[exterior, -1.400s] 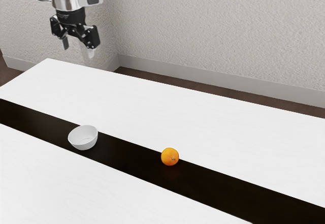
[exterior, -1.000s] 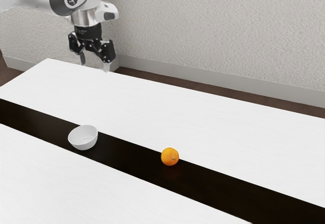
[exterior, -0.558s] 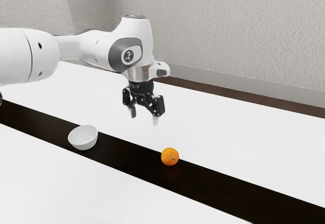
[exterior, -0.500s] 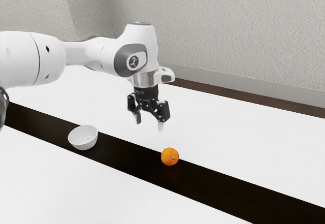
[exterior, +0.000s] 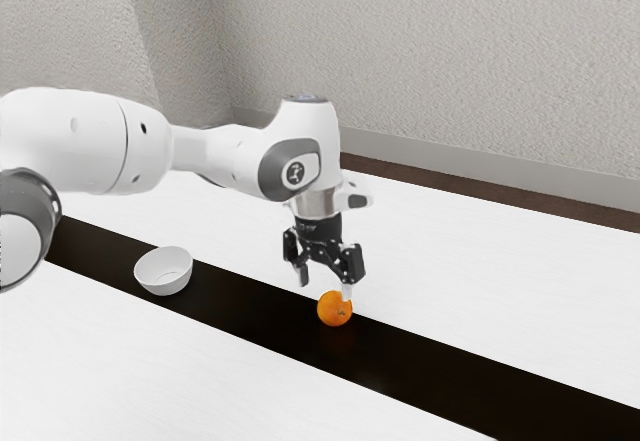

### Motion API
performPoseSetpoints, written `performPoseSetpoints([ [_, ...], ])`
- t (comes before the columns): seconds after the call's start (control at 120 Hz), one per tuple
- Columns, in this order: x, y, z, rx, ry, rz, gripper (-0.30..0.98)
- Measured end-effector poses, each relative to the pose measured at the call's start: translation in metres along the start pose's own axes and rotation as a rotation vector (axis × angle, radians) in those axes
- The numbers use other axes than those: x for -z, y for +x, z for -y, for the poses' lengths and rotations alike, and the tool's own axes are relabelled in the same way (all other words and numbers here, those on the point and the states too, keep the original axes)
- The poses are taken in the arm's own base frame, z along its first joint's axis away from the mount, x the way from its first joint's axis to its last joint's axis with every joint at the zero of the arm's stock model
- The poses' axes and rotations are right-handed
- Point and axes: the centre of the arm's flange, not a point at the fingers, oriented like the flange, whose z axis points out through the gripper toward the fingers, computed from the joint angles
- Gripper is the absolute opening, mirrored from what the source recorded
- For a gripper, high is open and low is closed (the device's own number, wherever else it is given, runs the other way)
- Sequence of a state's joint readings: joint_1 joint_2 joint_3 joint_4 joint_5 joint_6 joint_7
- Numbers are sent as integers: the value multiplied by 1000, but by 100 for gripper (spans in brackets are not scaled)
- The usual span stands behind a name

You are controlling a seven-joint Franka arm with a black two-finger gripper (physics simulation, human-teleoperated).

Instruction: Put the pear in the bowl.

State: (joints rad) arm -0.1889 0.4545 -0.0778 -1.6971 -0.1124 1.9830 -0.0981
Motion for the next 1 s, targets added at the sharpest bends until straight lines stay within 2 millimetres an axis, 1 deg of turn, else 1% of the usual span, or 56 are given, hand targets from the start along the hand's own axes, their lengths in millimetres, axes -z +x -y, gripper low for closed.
performPoseSetpoints([
  [0.108, -5, 6, -2, -20, 7, -29, 69],
  [0.283, -12, 12, -1, -25, 2, -57, 69],
  [0.467, -10, 16, 1, 76, -5, -82, 69],
  [0.55, -10, 16, 5, 166, -10, -84, 69],
  [0.658, -9, 18, 16, 319, -21, -85, 69],
  [0.833, -10, 19, 13, 627, -111, -53, 69],
  [0.908, -17, 20, 14, 749, -131, -27, 69],
  [1.0, -21, 21, 19, 876, -143, -8, 69],
])
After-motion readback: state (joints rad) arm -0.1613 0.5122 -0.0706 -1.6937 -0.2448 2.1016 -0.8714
